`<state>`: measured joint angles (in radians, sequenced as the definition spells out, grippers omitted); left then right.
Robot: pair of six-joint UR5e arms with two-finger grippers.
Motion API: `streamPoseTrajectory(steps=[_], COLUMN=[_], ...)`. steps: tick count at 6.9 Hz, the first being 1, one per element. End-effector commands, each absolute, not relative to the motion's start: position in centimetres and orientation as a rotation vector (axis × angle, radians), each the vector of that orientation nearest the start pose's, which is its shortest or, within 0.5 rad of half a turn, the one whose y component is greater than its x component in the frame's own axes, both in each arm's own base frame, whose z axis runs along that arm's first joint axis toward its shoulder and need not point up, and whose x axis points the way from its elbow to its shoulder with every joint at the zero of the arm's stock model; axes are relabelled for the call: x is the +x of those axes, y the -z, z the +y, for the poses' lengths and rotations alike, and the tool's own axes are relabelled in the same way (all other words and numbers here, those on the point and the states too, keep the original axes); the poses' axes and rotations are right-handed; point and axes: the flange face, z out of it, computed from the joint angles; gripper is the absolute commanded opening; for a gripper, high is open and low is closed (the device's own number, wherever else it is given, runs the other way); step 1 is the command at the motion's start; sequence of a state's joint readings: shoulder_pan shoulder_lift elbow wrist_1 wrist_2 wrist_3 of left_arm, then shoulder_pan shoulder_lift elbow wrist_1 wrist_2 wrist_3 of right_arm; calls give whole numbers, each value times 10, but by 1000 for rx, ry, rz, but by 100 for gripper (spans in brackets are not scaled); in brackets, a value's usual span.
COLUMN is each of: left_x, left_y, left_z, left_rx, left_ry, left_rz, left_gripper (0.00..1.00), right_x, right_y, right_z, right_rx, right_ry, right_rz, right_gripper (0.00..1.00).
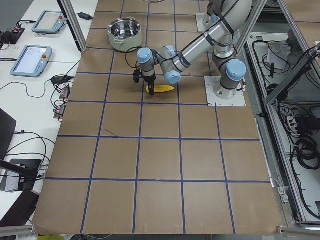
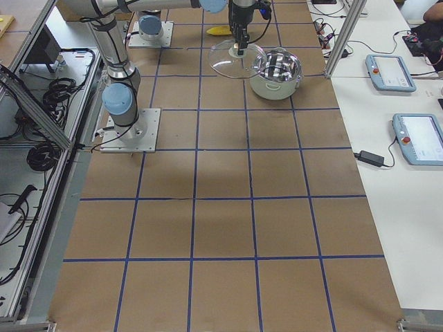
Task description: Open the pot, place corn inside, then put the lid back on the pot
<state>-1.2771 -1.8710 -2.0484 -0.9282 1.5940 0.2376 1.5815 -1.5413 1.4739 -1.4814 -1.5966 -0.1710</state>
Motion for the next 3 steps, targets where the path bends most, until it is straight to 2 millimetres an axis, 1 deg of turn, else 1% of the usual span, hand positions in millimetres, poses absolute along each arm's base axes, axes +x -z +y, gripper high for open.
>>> streamPoseTrajectory(steps=[1, 2, 3], left_x=[15, 17, 16], left_y=[-179, -178, -179], left_z=[-506, -506, -507], left_rx=[-106, -99, -106], left_ry=[-225, -227, -224], left_rz=[3142, 3147, 3147], left_gripper=[59, 35, 23], right_x=[137, 136, 136], right_y=[-514, -514, -514], right_z=[-499, -501, -501], right_rx=[-286, -284, -284], right_ry=[-20, -20, -17], right_rz=[3149, 3151, 3151], right_gripper=[9, 9, 9])
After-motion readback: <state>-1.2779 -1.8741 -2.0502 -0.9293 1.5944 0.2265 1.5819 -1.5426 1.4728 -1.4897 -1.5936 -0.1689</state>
